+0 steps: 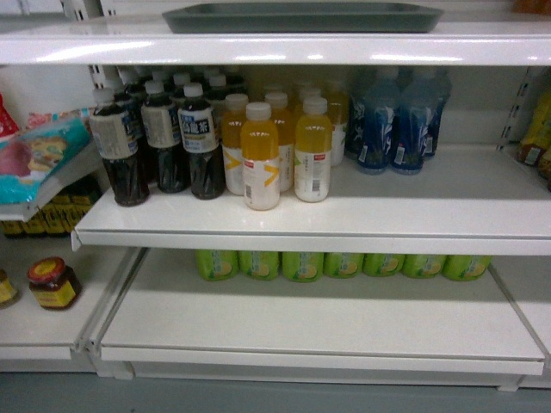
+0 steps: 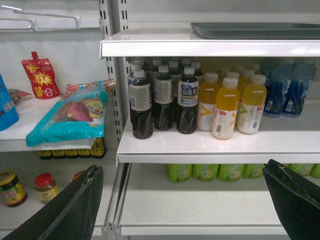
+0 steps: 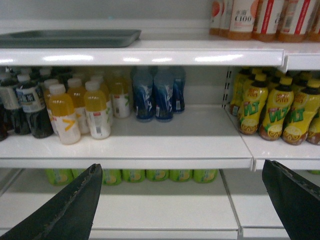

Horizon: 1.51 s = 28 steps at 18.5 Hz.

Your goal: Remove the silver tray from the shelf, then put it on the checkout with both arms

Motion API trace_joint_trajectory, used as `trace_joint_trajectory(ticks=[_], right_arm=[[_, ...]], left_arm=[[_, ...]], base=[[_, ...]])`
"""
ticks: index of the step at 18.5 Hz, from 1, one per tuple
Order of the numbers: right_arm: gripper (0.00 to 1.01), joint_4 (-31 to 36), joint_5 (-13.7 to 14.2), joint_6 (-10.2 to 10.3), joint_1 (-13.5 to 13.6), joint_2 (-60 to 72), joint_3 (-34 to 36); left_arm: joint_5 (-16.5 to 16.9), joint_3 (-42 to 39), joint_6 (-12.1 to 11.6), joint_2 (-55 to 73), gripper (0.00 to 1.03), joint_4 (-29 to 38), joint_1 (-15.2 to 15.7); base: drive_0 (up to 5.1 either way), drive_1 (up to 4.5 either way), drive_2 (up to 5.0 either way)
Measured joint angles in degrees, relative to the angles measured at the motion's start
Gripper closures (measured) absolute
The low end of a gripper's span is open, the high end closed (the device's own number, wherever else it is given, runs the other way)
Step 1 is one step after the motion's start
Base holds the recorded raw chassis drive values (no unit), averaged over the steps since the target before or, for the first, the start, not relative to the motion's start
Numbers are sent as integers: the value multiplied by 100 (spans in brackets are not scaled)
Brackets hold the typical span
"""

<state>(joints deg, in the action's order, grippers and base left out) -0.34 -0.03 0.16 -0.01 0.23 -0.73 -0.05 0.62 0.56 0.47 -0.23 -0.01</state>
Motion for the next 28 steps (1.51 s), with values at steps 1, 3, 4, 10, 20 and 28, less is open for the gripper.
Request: trace_joint_trajectory(ticks=[1, 3, 4, 10, 20, 28], right_arm=[[3, 4, 2, 4, 0, 0, 2], [3, 2, -2, -7, 0, 0, 2], [3, 4, 0, 2, 0, 0, 2], [3, 15, 2, -2, 0, 0, 0], [3, 13, 2, -2, 0, 0, 0], [3, 9, 2, -2, 0, 0, 0]], left_arm=[[4, 0, 0, 0, 5, -2, 0], [-4, 0, 2, 0, 5, 0, 0], [2, 0, 0, 0, 5, 0, 0], [4, 0, 2, 0, 5, 7, 0], [7, 0, 2, 0, 5, 4, 0], [4, 0, 2, 0, 5, 7, 0]], base=[[0, 0, 0], [0, 0, 0], [0, 0, 0], [0, 0, 0], [0, 0, 0], [0, 0, 0]])
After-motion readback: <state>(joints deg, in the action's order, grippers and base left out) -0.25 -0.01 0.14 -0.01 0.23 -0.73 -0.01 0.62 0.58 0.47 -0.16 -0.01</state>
